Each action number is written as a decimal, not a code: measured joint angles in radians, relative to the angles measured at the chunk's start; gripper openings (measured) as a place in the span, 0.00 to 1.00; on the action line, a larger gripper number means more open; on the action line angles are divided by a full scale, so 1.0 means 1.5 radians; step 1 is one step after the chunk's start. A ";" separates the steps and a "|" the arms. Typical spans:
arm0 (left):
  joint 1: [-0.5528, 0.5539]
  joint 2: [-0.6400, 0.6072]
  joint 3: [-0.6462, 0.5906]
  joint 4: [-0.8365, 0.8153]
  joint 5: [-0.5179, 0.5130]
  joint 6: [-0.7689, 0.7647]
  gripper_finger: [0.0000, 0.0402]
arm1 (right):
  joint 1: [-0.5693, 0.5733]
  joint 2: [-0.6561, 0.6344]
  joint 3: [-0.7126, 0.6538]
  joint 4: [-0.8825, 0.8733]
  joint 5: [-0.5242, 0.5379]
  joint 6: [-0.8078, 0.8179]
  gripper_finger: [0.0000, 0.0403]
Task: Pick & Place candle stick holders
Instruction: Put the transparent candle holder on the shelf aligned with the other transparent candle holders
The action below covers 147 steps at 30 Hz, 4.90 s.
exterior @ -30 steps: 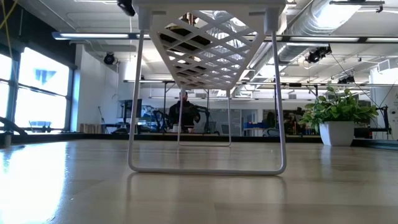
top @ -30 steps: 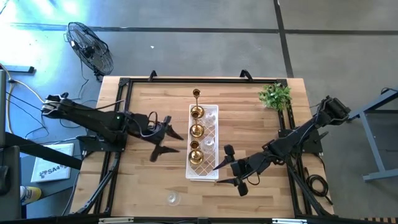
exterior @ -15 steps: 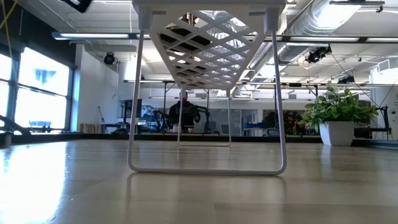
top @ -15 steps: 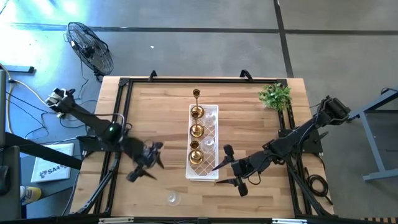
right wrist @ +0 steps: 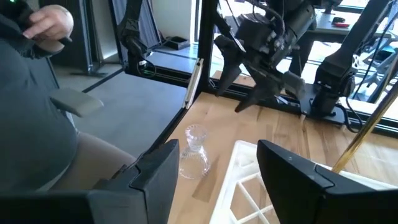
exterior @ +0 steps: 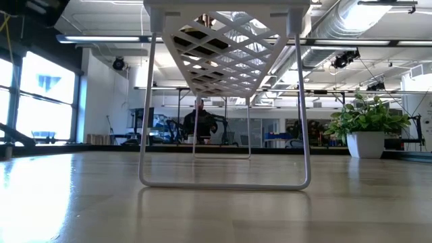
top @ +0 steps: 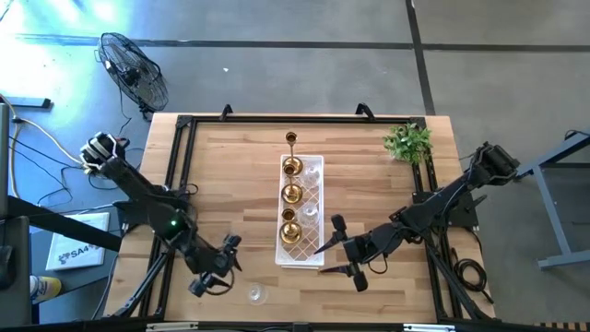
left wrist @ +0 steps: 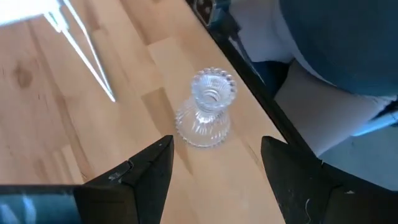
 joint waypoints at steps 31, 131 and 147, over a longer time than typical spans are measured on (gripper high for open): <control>-0.022 0.220 0.000 0.246 -0.025 0.001 0.59 | 0.001 0.000 0.000 0.021 -0.035 0.023 0.52; 0.001 0.313 0.085 0.301 -0.213 0.054 0.39 | 0.004 0.000 0.000 0.009 -0.157 0.037 0.52; 0.000 0.299 0.278 0.095 -0.160 0.052 0.39 | 0.042 0.000 0.000 -0.004 -0.148 0.024 0.52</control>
